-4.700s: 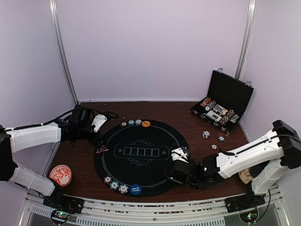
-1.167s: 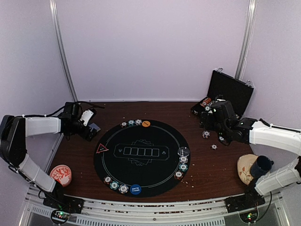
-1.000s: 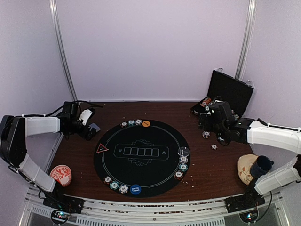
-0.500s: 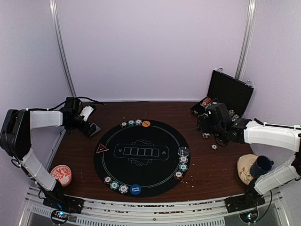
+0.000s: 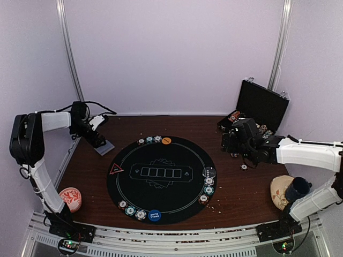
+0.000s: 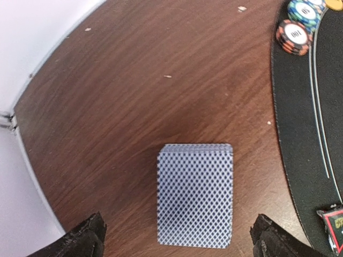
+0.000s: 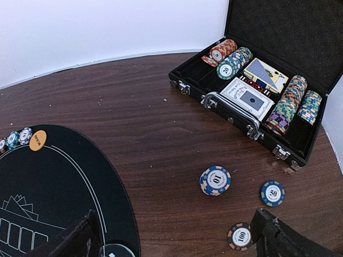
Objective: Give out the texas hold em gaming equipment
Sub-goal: Pick up the poker card from the corner of the board.
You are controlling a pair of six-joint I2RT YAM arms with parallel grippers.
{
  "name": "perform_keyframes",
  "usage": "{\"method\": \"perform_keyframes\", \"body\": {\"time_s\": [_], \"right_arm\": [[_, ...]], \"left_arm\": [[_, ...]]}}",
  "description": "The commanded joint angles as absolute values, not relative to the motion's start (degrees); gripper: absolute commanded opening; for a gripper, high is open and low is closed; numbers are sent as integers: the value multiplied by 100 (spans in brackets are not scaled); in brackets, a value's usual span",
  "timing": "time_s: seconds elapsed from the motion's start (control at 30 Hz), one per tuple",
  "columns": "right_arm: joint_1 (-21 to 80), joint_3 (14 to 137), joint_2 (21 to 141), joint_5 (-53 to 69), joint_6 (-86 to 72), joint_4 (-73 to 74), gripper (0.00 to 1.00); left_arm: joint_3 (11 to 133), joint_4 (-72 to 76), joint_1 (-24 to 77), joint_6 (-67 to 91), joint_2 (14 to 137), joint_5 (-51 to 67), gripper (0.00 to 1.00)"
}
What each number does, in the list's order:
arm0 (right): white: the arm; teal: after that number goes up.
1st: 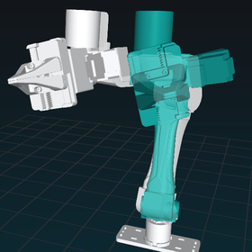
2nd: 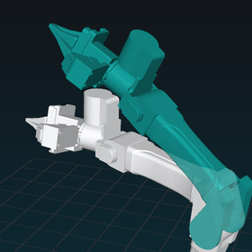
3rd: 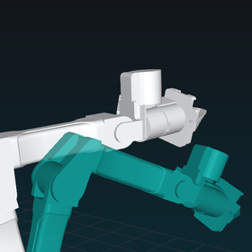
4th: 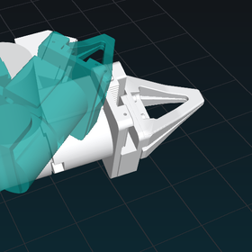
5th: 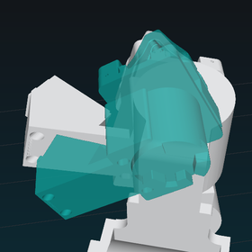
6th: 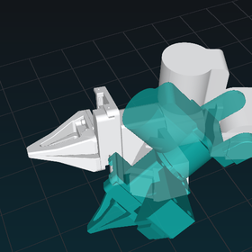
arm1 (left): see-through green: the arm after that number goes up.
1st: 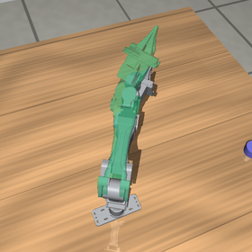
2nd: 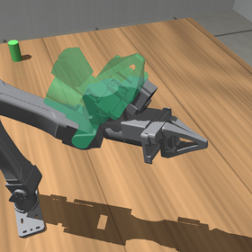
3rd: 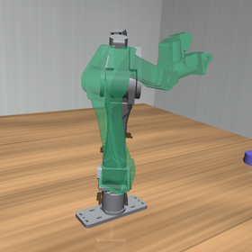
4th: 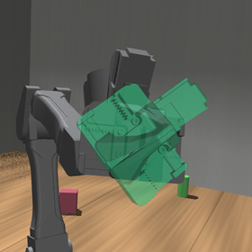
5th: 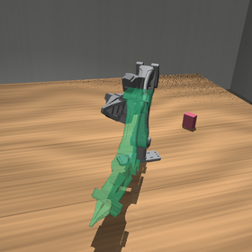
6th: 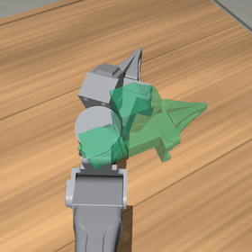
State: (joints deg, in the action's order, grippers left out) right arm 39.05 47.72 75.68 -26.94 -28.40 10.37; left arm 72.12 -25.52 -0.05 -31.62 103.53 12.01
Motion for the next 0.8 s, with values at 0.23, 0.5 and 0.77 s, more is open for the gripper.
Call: {"method": "perform_keyframes", "body": {"time_s": [0.23,0.5,0.77], "right_arm": [[4033,4864,7707,-2709,-2743,922,100],[4091,4886,7769,-2707,-2729,920,100],[4135,4895,7765,-2734,-2728,923,100]], "left_arm": [[8181,-3643,-170,-4029,11301,1675,98],[8380,-3763,-206,-4168,11662,1661,98],[8641,-3823,-203,-4166,11903,1597,98]]}}
